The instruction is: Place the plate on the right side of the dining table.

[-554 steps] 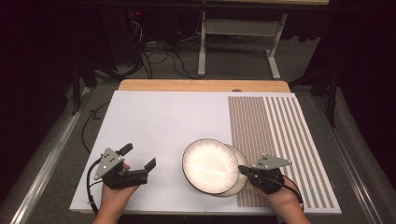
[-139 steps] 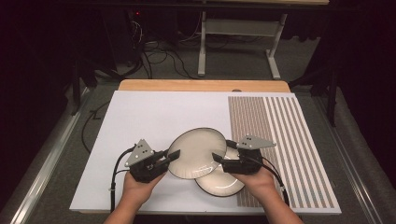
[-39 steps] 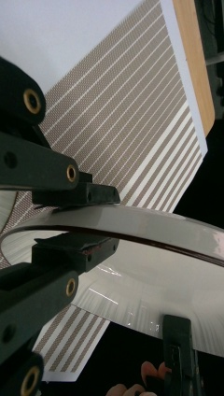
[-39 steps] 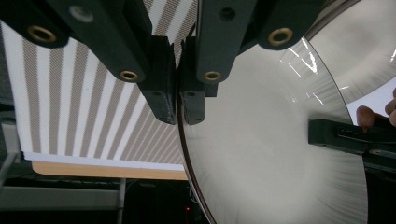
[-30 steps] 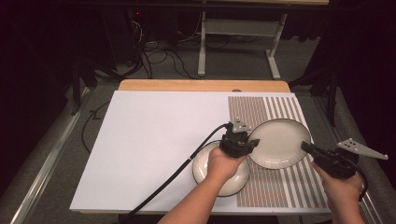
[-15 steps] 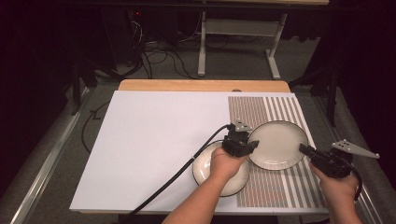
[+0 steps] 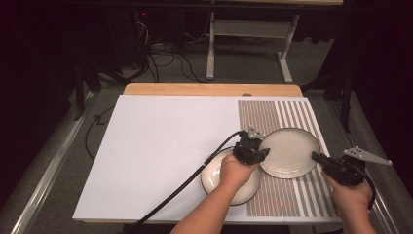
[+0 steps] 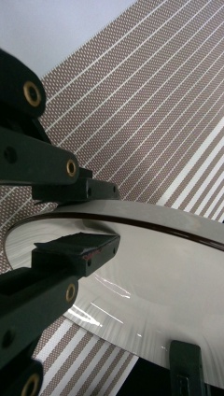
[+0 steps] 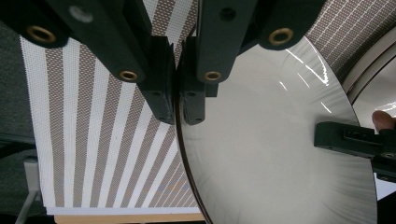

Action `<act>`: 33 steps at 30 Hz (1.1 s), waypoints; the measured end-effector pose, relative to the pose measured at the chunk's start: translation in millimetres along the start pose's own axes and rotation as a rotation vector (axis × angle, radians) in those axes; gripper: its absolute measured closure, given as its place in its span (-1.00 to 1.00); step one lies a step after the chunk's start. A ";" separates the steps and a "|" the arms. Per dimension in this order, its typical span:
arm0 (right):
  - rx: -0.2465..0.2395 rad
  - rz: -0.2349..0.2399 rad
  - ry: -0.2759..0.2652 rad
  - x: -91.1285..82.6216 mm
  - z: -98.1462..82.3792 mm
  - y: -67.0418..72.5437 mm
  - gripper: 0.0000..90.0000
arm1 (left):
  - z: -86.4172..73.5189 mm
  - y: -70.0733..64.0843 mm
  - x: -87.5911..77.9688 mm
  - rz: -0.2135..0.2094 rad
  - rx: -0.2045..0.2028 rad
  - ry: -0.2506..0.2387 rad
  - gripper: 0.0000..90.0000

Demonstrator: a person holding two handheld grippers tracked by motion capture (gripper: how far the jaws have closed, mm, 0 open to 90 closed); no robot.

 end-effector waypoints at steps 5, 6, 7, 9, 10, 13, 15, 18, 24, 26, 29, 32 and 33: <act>0.001 0.006 -0.005 0.1 0.1 -0.1 0.95 | 0.6 1.6 2.4 0.011 -0.002 0.004 0.54; -0.001 0.008 -0.007 0.0 0.6 0.5 0.95 | 0.9 3.0 2.4 0.004 -0.009 0.004 0.48; -0.004 0.008 -0.009 -0.2 1.2 1.6 0.95 | 1.1 3.8 2.0 -0.002 -0.012 0.002 0.39; -0.010 0.000 -0.007 0.3 1.6 2.4 0.95 | 2.8 5.2 -1.9 0.005 0.005 -0.017 0.28; -0.010 -0.002 -0.006 0.6 1.6 2.1 0.95 | 4.0 5.5 -6.4 0.004 0.021 -0.032 0.27; -0.009 -0.002 -0.007 1.1 1.4 1.2 0.94 | 5.5 6.5 -20.2 0.015 0.057 -0.082 0.16; -0.011 -0.003 -0.006 1.3 1.5 1.1 0.94 | 4.5 8.3 -28.9 0.027 0.069 -0.098 0.10; -0.009 -0.007 -0.002 1.8 1.5 1.0 0.94 | -0.3 14.9 -47.8 0.041 0.071 -0.130 0.00; -0.016 -0.015 0.002 2.5 2.5 1.8 0.94 | -16.3 28.3 -86.4 0.066 0.087 -0.157 -0.12; -0.021 -0.017 0.002 2.8 2.9 1.6 0.93 | -21.7 33.1 -99.7 0.074 0.085 -0.172 -0.17; -0.019 -0.023 0.008 2.9 2.9 1.9 0.93 | -29.5 39.8 -118.6 0.098 0.087 -0.185 -0.26; -0.016 -0.026 0.011 3.5 3.2 1.9 0.93 | -39.4 47.8 -142.2 0.117 0.072 -0.216 -0.37; -0.021 -0.026 0.011 4.0 3.6 1.7 0.93 | -41.7 49.4 -147.7 0.123 0.075 -0.222 -0.41</act>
Point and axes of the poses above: each handheld gripper's, and its own axes: x roughly forward along the jaws, z roughly out of its top, y roughly to its left, the point moved 6 cm from there along x, roughly forward along the jaws, and after that the axes turned 2 degrees about x, right-handed, at the moved point
